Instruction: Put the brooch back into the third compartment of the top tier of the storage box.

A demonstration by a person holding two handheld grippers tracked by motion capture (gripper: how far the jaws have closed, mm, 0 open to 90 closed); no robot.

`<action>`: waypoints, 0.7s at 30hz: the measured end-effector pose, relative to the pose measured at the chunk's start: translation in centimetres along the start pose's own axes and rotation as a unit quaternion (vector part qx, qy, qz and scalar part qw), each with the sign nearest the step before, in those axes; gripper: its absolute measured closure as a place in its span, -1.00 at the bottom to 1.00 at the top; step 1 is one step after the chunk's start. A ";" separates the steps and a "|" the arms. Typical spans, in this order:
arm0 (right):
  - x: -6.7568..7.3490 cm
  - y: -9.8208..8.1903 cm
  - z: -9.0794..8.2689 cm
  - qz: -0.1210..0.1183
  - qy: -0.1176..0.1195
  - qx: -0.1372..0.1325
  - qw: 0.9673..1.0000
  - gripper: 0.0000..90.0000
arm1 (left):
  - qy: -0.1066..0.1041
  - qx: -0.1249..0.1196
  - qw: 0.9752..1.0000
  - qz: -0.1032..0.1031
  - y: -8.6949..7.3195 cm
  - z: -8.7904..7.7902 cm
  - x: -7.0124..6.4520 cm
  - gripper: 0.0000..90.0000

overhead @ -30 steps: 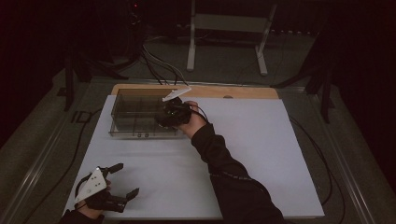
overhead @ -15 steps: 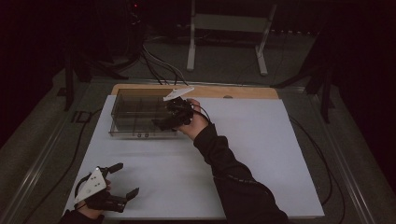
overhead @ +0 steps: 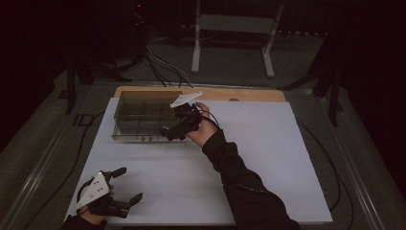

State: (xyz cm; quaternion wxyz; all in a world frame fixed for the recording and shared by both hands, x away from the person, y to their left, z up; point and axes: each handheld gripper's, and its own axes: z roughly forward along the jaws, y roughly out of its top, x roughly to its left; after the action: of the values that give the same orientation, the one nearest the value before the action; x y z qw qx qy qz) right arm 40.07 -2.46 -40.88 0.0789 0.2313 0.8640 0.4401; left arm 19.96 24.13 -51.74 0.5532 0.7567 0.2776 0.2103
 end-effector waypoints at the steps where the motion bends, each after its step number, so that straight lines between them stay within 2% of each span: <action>1: 0.0 -0.1 -0.1 -0.001 0.000 0.000 1.000 -1.00 | 0.000 0.001 1.000 0.000 0.0 0.0 0.0 -0.99; 3: 0.0 -0.2 -0.3 0.002 0.004 0.000 1.000 -1.00 | 0.000 0.002 1.000 0.002 0.0 0.0 0.0 -0.99; 11: -0.5 -0.9 -1.7 -0.003 -0.009 -0.009 1.000 -1.00 | 0.001 0.002 1.000 0.001 0.0 0.0 0.0 -0.99; 15: -1.0 -1.4 -2.5 0.005 -0.011 -0.019 1.000 -1.00 | 0.000 0.001 1.000 0.000 0.0 0.0 0.0 -0.99; 21: -2.1 -2.5 -3.6 0.007 -0.028 -0.023 0.999 -1.00 | 0.001 0.001 1.000 0.002 0.0 -0.1 0.0 -0.99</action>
State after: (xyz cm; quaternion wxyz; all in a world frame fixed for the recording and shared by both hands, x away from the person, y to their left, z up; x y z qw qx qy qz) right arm 39.83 -7.32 -40.82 0.1049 0.2476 0.8495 0.4540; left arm 19.92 24.19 -51.71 0.5513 0.7579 0.2768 0.2121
